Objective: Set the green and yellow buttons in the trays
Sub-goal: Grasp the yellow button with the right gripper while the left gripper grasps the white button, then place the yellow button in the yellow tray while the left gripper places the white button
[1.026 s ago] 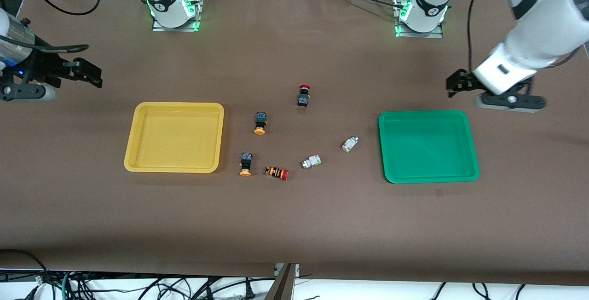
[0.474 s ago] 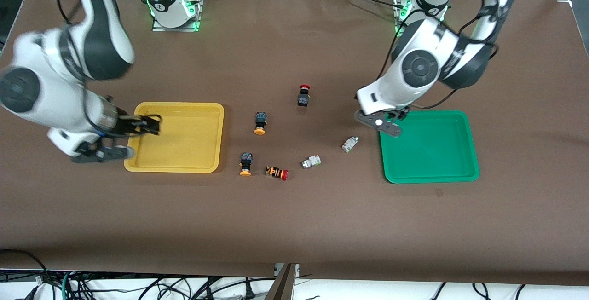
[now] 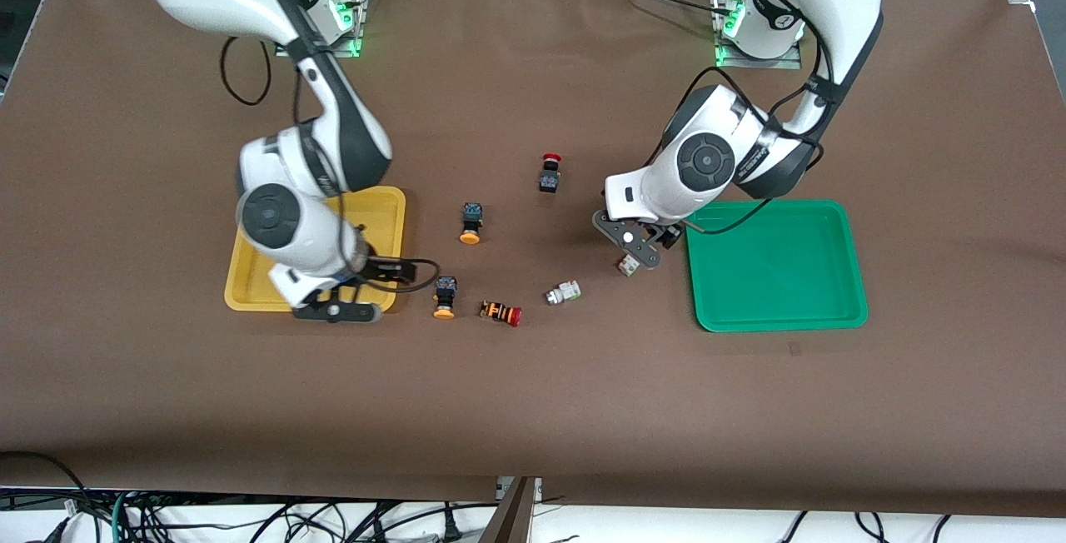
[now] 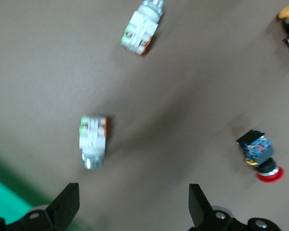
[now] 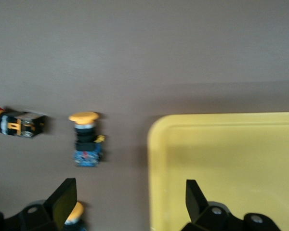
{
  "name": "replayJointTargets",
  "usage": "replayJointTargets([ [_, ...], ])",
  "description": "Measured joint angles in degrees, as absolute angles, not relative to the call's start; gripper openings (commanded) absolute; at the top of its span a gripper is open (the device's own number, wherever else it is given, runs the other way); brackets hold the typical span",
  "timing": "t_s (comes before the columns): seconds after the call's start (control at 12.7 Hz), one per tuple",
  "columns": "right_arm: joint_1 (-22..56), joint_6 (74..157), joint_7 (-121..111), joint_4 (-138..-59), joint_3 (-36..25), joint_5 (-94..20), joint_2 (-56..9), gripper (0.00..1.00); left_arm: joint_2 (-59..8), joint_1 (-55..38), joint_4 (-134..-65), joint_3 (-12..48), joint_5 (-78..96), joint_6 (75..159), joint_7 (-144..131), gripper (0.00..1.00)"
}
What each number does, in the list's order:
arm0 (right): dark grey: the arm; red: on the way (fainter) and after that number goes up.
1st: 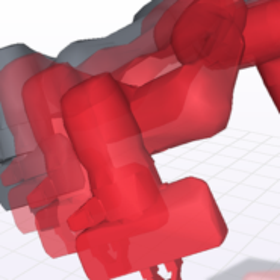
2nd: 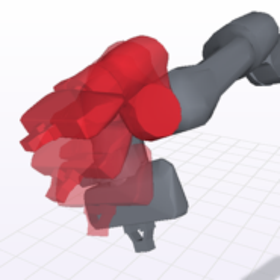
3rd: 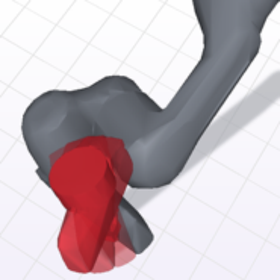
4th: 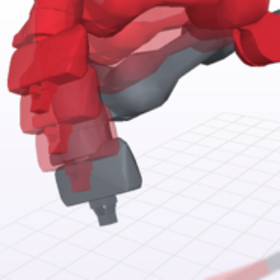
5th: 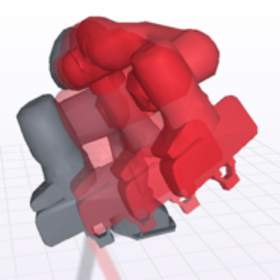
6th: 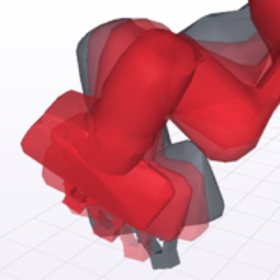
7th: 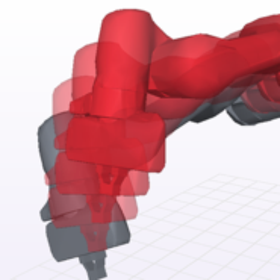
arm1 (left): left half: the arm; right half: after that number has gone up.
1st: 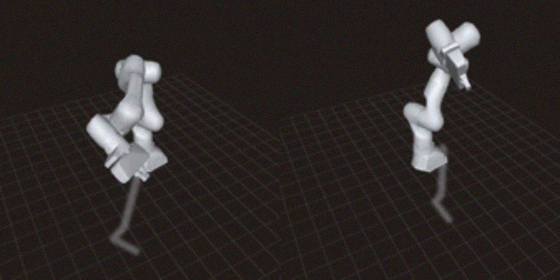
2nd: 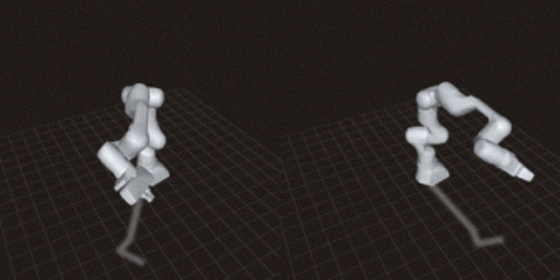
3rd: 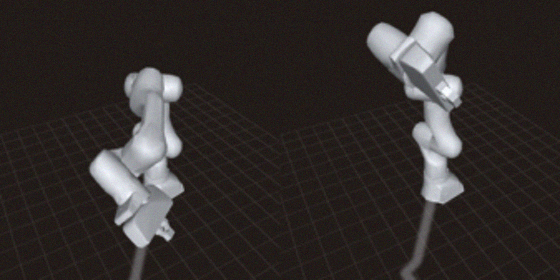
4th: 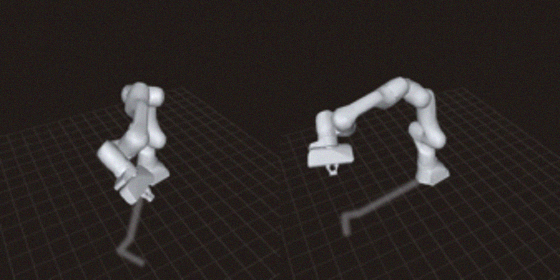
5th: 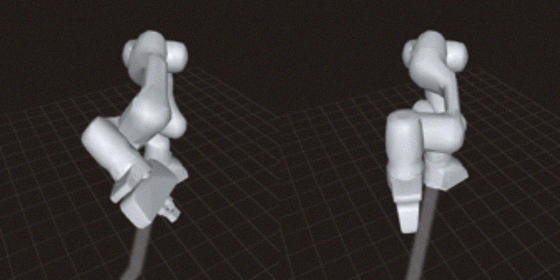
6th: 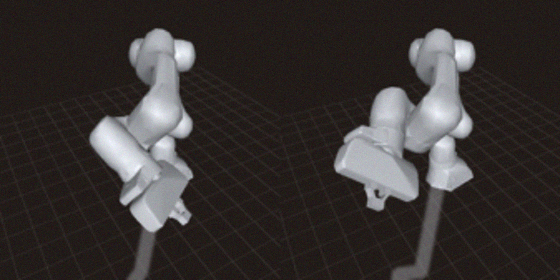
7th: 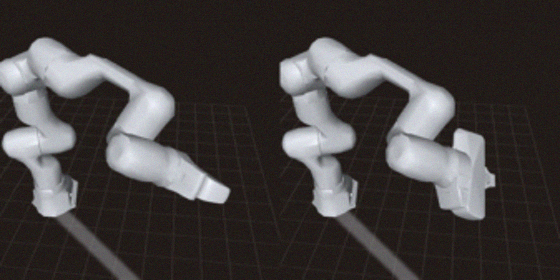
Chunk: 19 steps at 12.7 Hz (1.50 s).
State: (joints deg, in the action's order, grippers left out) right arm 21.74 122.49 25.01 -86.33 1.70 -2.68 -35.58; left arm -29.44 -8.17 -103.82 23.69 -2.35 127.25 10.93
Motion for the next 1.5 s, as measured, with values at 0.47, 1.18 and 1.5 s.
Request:
replayJointTargets([
  [0.47,26.68,140.22,31.74,-86.27,1.53,-2.65,-44.97,1.00,-37.17,-7.96,-103.95,23.40,-12.16,137.77,14.80,1.00],
  [1.18,27.08,141.47,29.55,-85.70,1.13,-1.81,-47.60,0.00,-39.17,-7.17,-103.31,23.27,-17.14,139.89,15.04,0.08],
  [1.5,22.81,125.85,18.07,-83.73,0.01,-1.84,-42.81,0.00,-31.45,-3.81,-101.21,23.41,-16.94,124.68,14.99,0.12],
])
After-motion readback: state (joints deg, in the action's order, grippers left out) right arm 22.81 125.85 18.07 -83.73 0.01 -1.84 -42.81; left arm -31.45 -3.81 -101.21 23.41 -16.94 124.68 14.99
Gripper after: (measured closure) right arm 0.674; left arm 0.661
